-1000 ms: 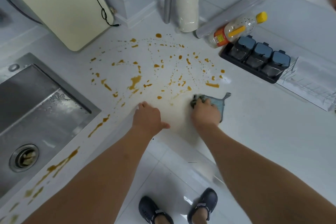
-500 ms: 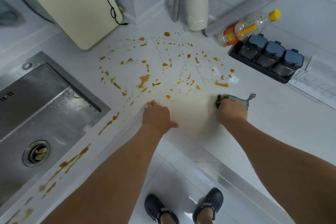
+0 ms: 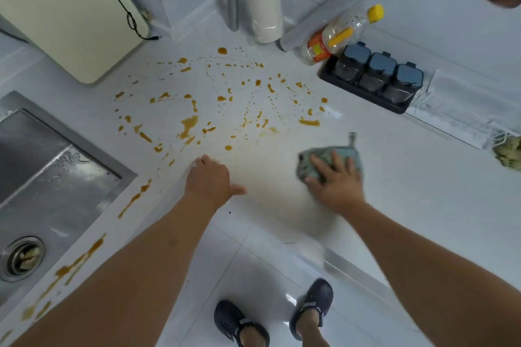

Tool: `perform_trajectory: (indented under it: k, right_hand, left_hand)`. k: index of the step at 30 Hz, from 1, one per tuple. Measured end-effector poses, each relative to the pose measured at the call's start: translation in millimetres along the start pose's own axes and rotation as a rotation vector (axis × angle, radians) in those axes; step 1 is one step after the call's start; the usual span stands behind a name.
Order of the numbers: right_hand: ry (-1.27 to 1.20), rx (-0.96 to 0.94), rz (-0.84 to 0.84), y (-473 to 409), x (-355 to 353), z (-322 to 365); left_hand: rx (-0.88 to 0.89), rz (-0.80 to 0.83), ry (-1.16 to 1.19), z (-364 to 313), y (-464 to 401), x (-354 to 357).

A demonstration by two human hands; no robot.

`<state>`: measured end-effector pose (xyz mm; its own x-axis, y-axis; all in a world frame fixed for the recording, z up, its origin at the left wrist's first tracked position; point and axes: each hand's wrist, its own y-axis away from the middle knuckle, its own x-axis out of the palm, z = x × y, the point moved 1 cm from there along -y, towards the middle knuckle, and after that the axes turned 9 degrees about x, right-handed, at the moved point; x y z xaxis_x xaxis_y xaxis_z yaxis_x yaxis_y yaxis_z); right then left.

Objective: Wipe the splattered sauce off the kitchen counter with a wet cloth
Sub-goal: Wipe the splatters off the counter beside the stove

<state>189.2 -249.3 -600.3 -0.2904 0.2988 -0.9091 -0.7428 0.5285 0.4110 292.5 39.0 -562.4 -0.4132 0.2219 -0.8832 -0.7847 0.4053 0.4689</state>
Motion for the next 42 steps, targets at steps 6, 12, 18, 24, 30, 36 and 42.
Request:
perform_trajectory:
  k: [6,12,18,24,30,36,42]
  right_hand:
    - [-0.158,0.355,0.128,-29.3,-28.9,-4.4]
    - [0.013,-0.172,0.072,45.9,25.8,115.2]
    - [0.069,-0.355,0.002,84.9,53.3,59.5]
    - [0.027,-0.167,0.04,88.1,36.7,-88.1]
    - [-0.115,0.229,0.052,63.2,10.3,-200.6]
    - [-0.213,0.475,0.115,18.4,-13.8,-170.9]
    - [-0.005,-0.088,0.107,26.9,5.4,-9.4]
  left_hand:
    - [-0.038,0.045,0.012,-3.6,-0.1,0.4]
    - [-0.123,-0.027,0.0,-30.6,13.3,-5.5]
    - [0.001,-0.137,0.179,-83.1,25.1,-14.6]
    - [-0.077,0.114,0.28,-150.0,9.9,-0.6]
    - [-0.14,0.132,0.078,-164.0,-9.7,22.9]
    - [-0.098,0.092,0.051,-168.3,-5.0,12.0]
    - [0.086,0.09,-0.034,-162.9,10.7,-0.1]
